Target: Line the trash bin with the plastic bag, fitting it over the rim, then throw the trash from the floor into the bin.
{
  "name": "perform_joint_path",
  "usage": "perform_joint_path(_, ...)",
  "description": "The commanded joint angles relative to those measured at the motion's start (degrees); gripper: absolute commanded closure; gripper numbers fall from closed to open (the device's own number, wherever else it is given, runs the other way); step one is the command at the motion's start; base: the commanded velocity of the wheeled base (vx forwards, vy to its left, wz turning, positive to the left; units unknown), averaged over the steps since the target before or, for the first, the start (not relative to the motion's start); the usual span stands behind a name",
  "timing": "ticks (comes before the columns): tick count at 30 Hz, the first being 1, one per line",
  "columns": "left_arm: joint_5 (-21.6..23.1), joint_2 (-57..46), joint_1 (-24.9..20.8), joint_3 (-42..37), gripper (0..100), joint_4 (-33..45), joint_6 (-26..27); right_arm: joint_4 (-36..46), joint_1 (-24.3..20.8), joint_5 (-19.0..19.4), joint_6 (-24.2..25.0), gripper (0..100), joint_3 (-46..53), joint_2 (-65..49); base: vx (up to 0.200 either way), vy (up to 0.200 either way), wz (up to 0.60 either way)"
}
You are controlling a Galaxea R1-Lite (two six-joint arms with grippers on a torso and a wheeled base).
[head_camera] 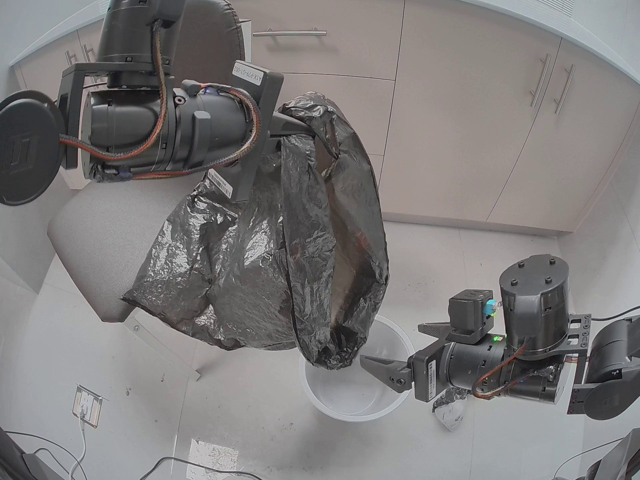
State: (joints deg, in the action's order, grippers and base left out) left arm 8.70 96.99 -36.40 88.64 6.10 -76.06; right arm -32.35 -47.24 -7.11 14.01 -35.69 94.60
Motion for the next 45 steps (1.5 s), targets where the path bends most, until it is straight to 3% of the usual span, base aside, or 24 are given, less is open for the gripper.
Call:
perform_joint_path(1,0.1,-0.9,-1.1,0.0,100,0.1,-0.2,-0.7,2.1,0.1,0.0,0,-0.3,2.0,0.000,0.000,0.00)
perform_joint_path(6,0.5,-1.9,-2.2,-0.2,100,0.4,-1.9,-6.1,3.0,0.4,-0.6,0,-5.1,7.9,0.000,0.000,0.00)
perform_joint_path(14,0.5,-3.2,-2.3,-0.9,100,0.9,-2.3,-8.0,3.2,-0.3,-0.3,0,-13.5,18.5,0.000,0.000,0.00)
perform_joint_path(36,0.5,-3.8,-2.3,-1.4,100,0.8,-2.3,-13.4,3.9,-2.3,0.1,0,-13.8,23.9,0.000,0.000,0.00)
perform_joint_path(37,0.5,-3.8,-2.2,-1.4,100,0.8,-2.3,-13.4,3.9,-2.3,0.1,100,-13.6,23.8,0.000,0.000,0.00)
perform_joint_path(42,1.1,-4.2,-2.3,-2.5,100,0.9,-2.3,-13.4,3.9,-2.3,0.1,100,-12.6,22.4,0.000,0.000,0.00)
perform_joint_path(45,4.1,-4.7,-2.2,-5.1,100,0.8,-2.2,-12.6,4.9,-1.9,-0.5,100,-9.7,17.7,0.000,0.000,0.00)
